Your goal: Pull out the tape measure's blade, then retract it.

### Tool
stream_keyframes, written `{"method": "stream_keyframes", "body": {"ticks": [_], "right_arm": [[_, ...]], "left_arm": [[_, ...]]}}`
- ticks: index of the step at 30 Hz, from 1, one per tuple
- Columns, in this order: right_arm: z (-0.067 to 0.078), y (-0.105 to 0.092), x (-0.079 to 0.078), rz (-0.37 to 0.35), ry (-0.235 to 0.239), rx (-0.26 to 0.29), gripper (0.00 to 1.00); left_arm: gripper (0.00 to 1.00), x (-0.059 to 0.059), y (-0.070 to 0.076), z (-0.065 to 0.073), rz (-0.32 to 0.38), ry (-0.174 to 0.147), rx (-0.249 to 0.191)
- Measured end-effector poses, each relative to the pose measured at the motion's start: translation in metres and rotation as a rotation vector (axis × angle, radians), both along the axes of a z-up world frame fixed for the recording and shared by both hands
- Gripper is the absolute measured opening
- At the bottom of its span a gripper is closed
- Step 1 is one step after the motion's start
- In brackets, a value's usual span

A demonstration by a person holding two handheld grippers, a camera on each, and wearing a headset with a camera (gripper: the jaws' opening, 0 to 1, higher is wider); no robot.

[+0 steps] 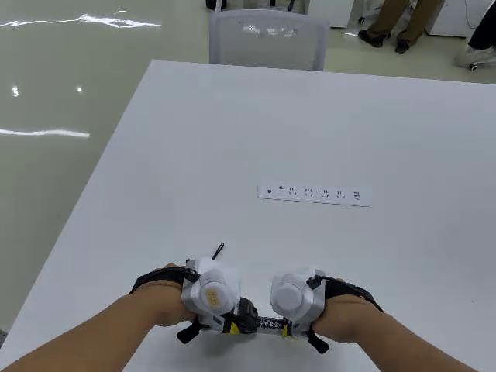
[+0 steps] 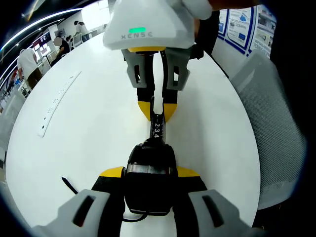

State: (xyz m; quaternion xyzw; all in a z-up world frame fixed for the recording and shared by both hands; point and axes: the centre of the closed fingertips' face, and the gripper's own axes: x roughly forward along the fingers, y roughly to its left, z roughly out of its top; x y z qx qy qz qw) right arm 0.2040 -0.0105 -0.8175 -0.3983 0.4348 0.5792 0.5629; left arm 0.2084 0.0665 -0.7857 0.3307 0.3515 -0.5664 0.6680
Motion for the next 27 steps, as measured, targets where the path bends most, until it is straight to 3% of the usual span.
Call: {"method": "stream_keyframes", "body": {"ticks": [27], "right_arm": [[0.003,-0.023,0.0,-0.001,0.004,-0.025,0.1]], "left_arm": [[0.32,-0.001,-0.003,0.005,0.014,0.003,-0.01]]}}
